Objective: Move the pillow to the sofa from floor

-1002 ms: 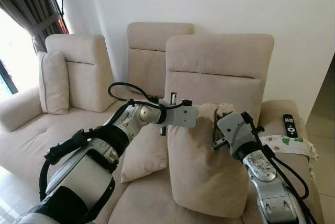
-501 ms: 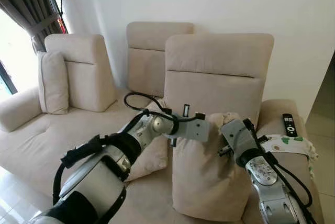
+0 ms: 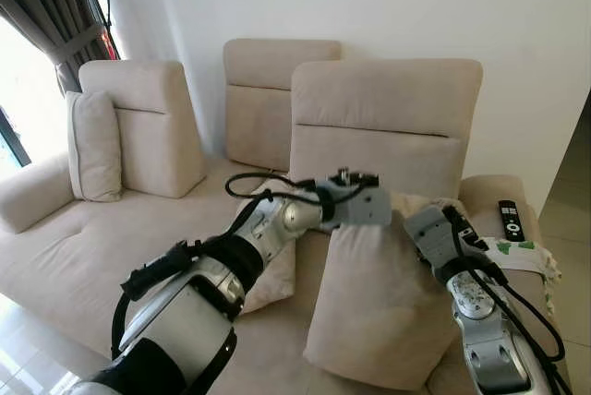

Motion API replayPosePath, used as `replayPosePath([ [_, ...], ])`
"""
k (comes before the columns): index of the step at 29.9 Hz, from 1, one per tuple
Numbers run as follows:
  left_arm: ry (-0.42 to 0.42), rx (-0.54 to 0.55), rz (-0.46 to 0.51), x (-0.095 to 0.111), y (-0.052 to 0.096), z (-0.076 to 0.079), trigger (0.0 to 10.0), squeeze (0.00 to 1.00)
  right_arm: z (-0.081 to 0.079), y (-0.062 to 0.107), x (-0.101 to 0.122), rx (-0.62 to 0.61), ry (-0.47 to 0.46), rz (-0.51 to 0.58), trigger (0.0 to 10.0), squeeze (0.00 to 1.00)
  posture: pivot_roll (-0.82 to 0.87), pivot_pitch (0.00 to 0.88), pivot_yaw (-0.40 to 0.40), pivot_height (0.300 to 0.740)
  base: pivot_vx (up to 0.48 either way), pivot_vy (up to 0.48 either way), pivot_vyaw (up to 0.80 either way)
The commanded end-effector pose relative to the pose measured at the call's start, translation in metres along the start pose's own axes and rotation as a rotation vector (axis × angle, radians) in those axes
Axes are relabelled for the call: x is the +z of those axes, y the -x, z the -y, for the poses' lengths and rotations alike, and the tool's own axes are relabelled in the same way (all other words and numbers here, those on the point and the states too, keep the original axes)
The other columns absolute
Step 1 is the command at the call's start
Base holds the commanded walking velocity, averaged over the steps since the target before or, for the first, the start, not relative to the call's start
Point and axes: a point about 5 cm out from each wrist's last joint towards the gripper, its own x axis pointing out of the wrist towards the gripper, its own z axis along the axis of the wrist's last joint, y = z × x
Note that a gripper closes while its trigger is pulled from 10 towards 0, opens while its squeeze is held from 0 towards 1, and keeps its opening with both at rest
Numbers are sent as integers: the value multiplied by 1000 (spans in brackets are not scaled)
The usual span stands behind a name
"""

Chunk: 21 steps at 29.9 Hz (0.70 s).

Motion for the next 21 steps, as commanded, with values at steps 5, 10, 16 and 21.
replayPosePath([
  [5,-20,134,77,14,0,-29,10000,0,-12,-6,-7,12,14,-39,10000,0,-20,0,119,740,0,0,0],
  [10,-18,144,72,12,1,-27,10000,0,-16,-9,-15,34,21,-68,10000,0,-16,0,117,740,0,0,0],
  [16,34,166,64,7,4,-25,10000,0,3,-17,-28,-114,68,-126,10000,0,-11,0,115,740,0,0,0],
  [21,73,129,26,-1,6,-17,10000,0,15,-20,-27,-213,90,-110,10000,0,-9,0,114,740,0,0,0],
])
